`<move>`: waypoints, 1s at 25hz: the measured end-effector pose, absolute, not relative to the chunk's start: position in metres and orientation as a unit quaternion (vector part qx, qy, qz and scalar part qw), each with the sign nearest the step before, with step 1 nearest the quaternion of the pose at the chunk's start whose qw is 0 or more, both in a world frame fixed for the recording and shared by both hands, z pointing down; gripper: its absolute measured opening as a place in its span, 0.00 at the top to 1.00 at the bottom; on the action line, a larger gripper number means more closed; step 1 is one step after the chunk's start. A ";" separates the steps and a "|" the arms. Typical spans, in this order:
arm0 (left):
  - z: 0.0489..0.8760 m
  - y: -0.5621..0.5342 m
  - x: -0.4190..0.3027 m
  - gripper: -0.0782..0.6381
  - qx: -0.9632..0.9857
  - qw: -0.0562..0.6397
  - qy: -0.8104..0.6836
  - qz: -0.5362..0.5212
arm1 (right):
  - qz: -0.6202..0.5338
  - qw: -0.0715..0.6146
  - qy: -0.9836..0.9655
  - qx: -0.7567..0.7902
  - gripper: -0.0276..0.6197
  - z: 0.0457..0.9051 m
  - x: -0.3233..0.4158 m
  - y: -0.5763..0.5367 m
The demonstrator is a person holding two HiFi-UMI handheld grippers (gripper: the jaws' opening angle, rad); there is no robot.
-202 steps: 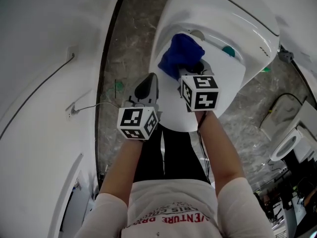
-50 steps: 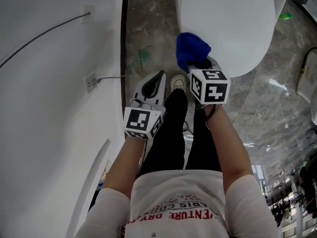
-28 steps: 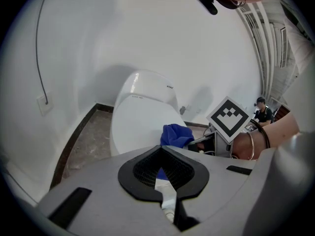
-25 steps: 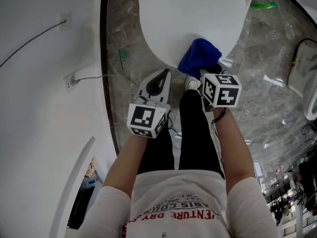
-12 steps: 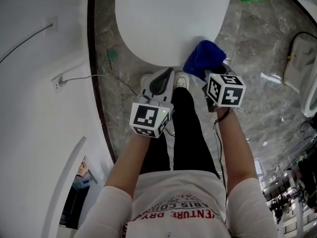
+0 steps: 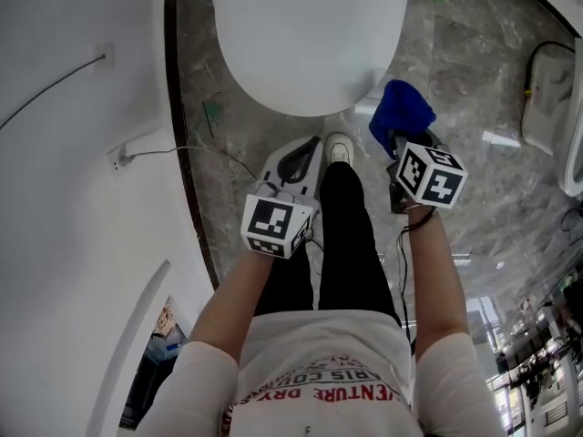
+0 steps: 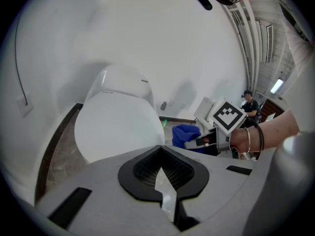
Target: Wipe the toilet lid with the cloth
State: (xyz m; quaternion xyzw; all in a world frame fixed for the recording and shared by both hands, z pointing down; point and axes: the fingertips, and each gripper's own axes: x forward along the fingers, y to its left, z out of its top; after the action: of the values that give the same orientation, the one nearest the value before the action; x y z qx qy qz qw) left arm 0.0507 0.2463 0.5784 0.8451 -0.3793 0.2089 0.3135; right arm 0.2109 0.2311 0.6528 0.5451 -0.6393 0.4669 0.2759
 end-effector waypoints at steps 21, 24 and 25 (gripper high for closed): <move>0.220 0.179 -0.085 0.88 0.882 0.158 -0.433 0.097 | 0.225 0.175 -0.708 0.646 0.82 0.263 0.100 0.214; 0.172 0.178 -0.095 0.88 0.887 0.139 -0.435 0.075 | 0.191 0.155 -0.709 0.661 0.82 0.208 0.096 0.213; 0.157 0.179 -0.099 0.88 0.888 0.132 -0.436 0.069 | 0.182 0.150 -0.709 0.665 0.82 0.192 0.094 0.212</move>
State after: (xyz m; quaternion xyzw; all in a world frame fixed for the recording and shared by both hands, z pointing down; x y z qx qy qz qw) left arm -0.0988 0.1786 0.1569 0.8875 -0.4361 0.0686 0.1318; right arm 0.0944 0.2124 0.1922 0.6646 -0.7090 0.1822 0.1497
